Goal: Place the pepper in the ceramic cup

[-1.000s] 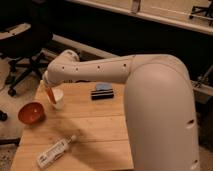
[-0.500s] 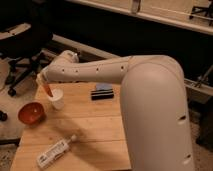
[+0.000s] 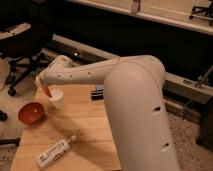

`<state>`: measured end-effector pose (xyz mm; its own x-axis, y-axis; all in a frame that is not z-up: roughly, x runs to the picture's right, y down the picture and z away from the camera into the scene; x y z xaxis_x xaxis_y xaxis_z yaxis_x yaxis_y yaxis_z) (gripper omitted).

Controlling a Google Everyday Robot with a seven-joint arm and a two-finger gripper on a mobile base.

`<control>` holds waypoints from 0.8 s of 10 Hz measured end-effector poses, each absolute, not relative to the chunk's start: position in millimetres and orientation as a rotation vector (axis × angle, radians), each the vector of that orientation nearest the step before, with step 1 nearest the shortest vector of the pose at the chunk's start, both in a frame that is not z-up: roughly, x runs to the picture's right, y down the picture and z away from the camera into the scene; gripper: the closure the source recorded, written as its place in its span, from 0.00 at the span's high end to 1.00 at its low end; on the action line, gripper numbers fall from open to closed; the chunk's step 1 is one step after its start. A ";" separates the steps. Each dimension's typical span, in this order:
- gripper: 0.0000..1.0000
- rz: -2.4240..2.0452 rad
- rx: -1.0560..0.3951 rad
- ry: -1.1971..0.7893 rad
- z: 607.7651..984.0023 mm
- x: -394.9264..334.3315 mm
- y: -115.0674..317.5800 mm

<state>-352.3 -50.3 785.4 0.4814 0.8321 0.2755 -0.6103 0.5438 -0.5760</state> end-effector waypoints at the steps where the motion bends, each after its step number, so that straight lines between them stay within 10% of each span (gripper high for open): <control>1: 0.44 0.911 -0.423 -0.567 789.4 -352.6 -51.6; 8: 0.57 0.968 -0.466 -0.598 812.9 -336.5 -44.5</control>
<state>-336.5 -44.5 812.9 0.4307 0.8643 0.2598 -0.6190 0.4924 -0.6119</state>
